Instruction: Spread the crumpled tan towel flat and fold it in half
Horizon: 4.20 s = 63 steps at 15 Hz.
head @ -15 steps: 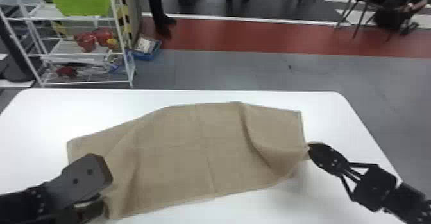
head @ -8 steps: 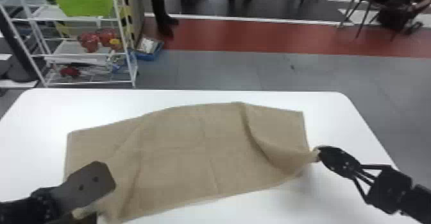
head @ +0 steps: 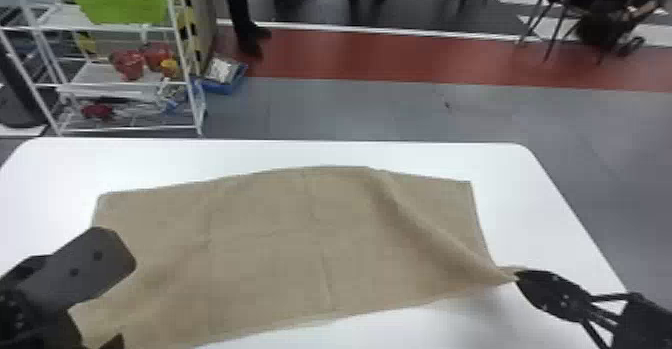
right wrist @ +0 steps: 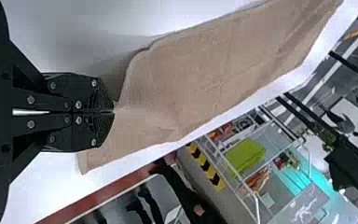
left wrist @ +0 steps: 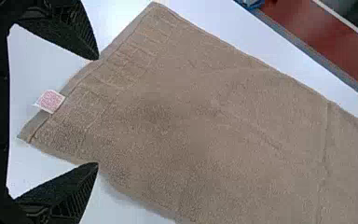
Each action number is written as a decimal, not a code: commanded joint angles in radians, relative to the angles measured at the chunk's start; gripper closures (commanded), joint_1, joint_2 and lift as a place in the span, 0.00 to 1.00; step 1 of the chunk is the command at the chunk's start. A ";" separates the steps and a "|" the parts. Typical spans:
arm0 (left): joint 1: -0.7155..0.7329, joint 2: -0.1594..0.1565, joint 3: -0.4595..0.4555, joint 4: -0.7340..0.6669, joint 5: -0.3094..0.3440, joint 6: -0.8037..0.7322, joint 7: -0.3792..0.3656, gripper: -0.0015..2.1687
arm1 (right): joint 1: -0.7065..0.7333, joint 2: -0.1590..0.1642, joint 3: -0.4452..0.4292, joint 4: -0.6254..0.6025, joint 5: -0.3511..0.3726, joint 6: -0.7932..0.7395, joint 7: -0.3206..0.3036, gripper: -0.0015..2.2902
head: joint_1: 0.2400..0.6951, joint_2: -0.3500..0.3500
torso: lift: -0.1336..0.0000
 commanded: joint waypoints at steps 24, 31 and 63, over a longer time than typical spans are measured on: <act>-0.044 -0.211 0.144 0.023 0.303 -0.052 0.189 0.02 | 0.184 -0.009 -0.211 -0.029 0.247 -0.101 0.101 0.57 | 1.00 0.03 | 0.08; -0.044 -0.211 0.154 0.032 0.299 -0.056 0.187 0.02 | 0.225 -0.011 -0.254 0.016 0.232 -0.129 0.109 0.57 | 1.00 0.02 | 0.08; -0.555 -0.317 0.277 0.595 0.622 -0.206 0.266 0.10 | -0.272 0.172 -0.071 -0.049 -0.293 0.880 -0.177 0.06 | 1.00 0.12 | 0.08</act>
